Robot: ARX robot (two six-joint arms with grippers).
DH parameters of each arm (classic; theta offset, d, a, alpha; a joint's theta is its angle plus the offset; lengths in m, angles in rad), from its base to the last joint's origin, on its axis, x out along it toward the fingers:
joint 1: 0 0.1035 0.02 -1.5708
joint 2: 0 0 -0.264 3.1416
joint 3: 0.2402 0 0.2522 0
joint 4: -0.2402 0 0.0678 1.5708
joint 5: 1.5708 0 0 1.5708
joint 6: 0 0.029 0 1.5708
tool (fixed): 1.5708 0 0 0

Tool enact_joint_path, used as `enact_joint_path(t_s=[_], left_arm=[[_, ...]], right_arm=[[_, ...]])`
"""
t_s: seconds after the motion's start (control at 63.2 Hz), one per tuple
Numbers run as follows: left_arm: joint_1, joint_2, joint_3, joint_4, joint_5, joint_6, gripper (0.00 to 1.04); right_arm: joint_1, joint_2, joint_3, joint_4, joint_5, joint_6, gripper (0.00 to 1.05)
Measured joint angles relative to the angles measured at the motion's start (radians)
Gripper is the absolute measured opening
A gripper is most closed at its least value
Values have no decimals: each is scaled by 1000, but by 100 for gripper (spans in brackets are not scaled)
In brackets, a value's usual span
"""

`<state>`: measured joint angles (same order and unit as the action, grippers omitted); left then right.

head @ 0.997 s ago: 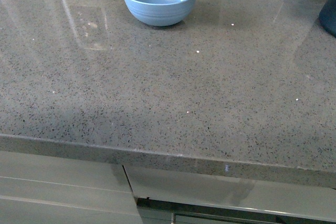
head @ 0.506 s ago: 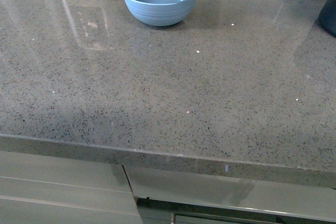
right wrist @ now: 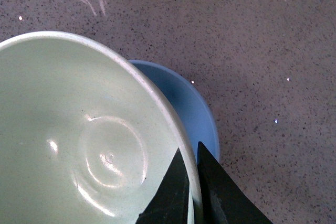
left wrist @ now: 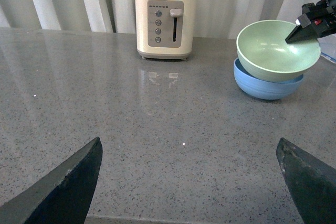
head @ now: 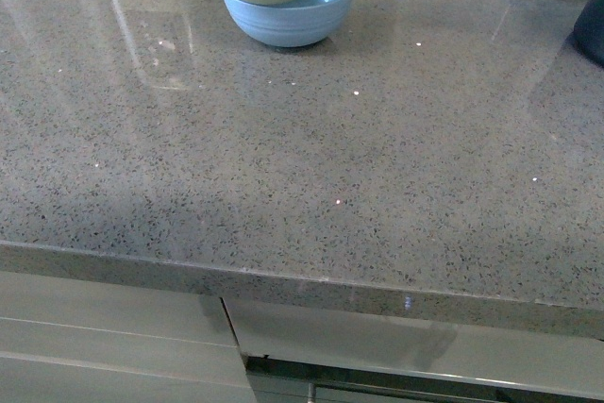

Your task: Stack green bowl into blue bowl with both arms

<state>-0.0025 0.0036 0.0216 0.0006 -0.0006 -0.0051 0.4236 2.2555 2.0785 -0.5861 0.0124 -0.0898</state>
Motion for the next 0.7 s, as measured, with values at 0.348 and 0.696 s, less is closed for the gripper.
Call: enact_joint_path(t_s=[0.348, 0.696], left_arm=[[0, 0, 0, 0, 0, 0, 98], [0, 0, 0, 0, 0, 0, 98]], right_arm=[[16, 26, 25, 8, -31, 7, 17], [-23, -3, -38, 47, -67, 35, 68]])
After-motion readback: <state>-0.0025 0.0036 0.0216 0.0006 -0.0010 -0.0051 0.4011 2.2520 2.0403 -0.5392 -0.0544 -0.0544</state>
